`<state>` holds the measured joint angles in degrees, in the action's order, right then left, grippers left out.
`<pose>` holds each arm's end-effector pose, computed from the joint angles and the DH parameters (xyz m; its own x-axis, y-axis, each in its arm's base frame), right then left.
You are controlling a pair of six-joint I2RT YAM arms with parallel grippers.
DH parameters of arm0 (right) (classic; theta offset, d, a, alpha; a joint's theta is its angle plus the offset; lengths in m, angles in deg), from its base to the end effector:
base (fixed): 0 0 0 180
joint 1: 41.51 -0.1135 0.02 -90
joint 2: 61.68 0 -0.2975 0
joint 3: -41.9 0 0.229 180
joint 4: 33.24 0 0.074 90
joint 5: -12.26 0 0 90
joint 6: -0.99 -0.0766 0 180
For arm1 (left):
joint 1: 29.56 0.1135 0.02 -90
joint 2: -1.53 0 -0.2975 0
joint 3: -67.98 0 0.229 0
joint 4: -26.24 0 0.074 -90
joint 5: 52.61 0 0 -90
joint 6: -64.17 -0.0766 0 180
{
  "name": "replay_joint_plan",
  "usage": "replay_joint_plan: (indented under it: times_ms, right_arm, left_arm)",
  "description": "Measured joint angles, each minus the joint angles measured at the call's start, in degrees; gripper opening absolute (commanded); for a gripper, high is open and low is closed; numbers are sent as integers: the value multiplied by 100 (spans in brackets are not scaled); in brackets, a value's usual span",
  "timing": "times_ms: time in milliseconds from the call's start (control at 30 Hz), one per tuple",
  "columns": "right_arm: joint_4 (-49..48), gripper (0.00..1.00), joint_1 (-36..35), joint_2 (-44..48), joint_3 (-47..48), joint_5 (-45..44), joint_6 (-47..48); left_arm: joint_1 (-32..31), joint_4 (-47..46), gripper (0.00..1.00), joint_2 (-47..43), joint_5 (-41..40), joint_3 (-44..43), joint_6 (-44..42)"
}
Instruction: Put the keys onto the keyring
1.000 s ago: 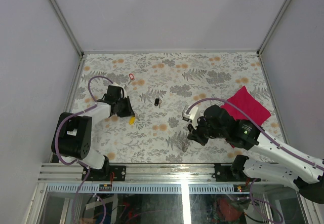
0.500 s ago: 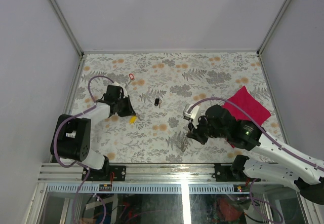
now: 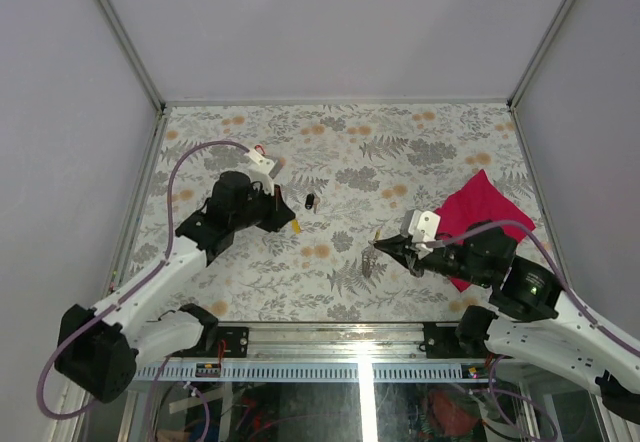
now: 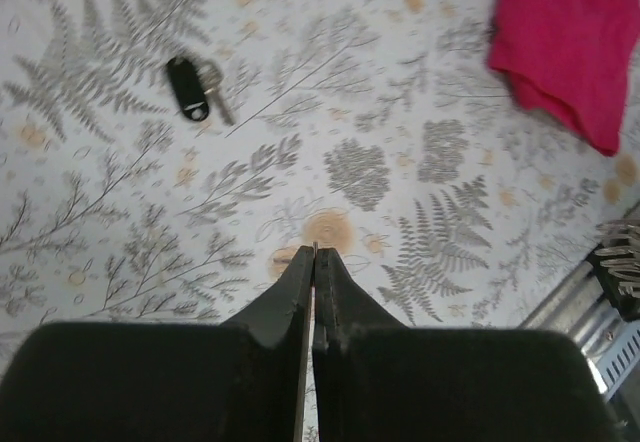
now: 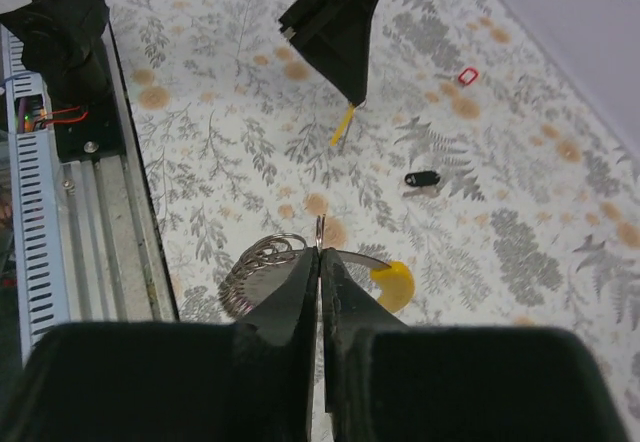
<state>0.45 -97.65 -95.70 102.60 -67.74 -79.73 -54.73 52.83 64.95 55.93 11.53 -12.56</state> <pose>0.0594 0.1123 0.3645 0.0803 -0.1654 -0.9830 -0.9128 0.3839 -0.1391 0.2036 -0.1226 0.2707 -0.6346 0.0577 -0.7707 0.5110 0.7795 -0.3624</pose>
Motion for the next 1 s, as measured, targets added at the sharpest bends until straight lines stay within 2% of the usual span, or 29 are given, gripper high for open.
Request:
replay_joint_plan:
  times_ms: [167, 400, 800, 1000]
  right_arm:
    - [-151, 0, 0, 35, 44, 173, 490]
    - [-203, 0, 0, 28, 210, 697, 789]
    - [-1123, 0, -2, -278, 426, 1978, 249]
    - [-1930, 0, -2, -470, 426, 2465, -321]
  left_arm:
    - [-616, 109, 0, -800, -52, -63, -328]
    - [-1156, 278, 0, -1355, 221, -518, -798]
    - [-1445, 238, 0, -1515, 2079, -1808, -1471]
    - [-1467, 153, 0, -1515, 2865, -2015, -1558]
